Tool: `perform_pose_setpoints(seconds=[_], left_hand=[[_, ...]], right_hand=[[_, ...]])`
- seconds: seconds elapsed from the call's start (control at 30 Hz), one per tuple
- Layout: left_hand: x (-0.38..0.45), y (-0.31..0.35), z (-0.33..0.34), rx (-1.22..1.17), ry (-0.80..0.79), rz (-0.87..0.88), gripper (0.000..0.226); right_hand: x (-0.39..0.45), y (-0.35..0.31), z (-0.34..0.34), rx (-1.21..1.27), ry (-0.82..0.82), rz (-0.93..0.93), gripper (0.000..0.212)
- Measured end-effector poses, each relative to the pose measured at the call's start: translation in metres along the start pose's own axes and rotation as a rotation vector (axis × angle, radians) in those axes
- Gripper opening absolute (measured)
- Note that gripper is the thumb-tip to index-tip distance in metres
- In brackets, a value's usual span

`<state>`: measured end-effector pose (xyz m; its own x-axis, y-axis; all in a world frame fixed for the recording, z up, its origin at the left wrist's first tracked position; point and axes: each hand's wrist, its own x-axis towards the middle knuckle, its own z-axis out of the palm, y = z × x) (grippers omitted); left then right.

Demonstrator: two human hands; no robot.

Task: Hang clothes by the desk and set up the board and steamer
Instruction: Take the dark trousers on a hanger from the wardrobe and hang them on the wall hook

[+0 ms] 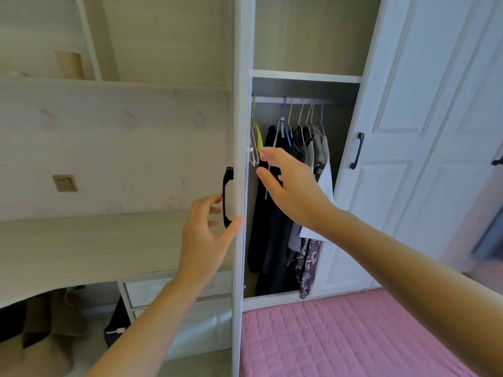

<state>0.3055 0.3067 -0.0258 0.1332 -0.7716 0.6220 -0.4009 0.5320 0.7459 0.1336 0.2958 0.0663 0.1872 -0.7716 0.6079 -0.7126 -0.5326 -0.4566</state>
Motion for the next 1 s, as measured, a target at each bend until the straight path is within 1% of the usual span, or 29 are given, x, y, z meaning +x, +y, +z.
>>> perform_pose_setpoints(seconds=[0.03, 0.13, 0.3, 0.37, 0.43, 0.53, 0.63, 0.73, 0.8, 0.9, 0.93, 1.0], left_hand=[[-0.001, 0.002, 0.001, 0.045, 0.041, 0.040, 0.052], [-0.003, 0.011, 0.006, 0.241, 0.111, 0.236, 0.047], [-0.003, 0.034, 0.029, 0.463, 0.232, 0.511, 0.028], [-0.002, 0.043, 0.043, 0.487, 0.244, 0.608, 0.024], [0.001, 0.051, 0.061, 0.482, 0.192, 0.652, 0.025], [0.011, 0.049, 0.096, 0.578, 0.046, 0.619, 0.032], [0.031, 0.034, 0.133, 0.698, -0.100, 0.493, 0.043], [0.059, 0.018, 0.166, 0.741, -0.239, 0.379, 0.050], [0.081, 0.006, 0.187, 0.759, -0.289, 0.320, 0.052], [0.112, -0.011, 0.217, 0.740, -0.357, 0.208, 0.053], [0.121, -0.017, 0.226, 0.737, -0.384, 0.170, 0.053], [0.141, -0.030, 0.242, 0.729, -0.410, 0.095, 0.051]], right_hand=[[-0.003, 0.008, -0.004, -0.049, -0.014, 0.002, 0.046], [-0.011, 0.033, -0.016, -0.166, -0.075, 0.026, 0.046], [-0.020, 0.072, -0.038, -0.214, -0.138, 0.066, 0.046], [-0.021, 0.086, -0.045, -0.217, -0.146, 0.088, 0.046], [-0.021, 0.100, -0.051, -0.234, -0.160, 0.109, 0.046], [-0.017, 0.123, -0.056, -0.287, -0.180, 0.129, 0.046], [-0.009, 0.147, -0.059, -0.309, -0.193, 0.171, 0.047], [0.006, 0.172, -0.056, -0.325, -0.214, 0.200, 0.045], [0.019, 0.189, -0.053, -0.343, -0.220, 0.208, 0.040], [0.045, 0.216, -0.045, -0.381, -0.203, 0.227, 0.020], [0.055, 0.225, -0.042, -0.381, -0.204, 0.238, 0.018], [0.075, 0.241, -0.036, -0.376, -0.224, 0.249, 0.020]])
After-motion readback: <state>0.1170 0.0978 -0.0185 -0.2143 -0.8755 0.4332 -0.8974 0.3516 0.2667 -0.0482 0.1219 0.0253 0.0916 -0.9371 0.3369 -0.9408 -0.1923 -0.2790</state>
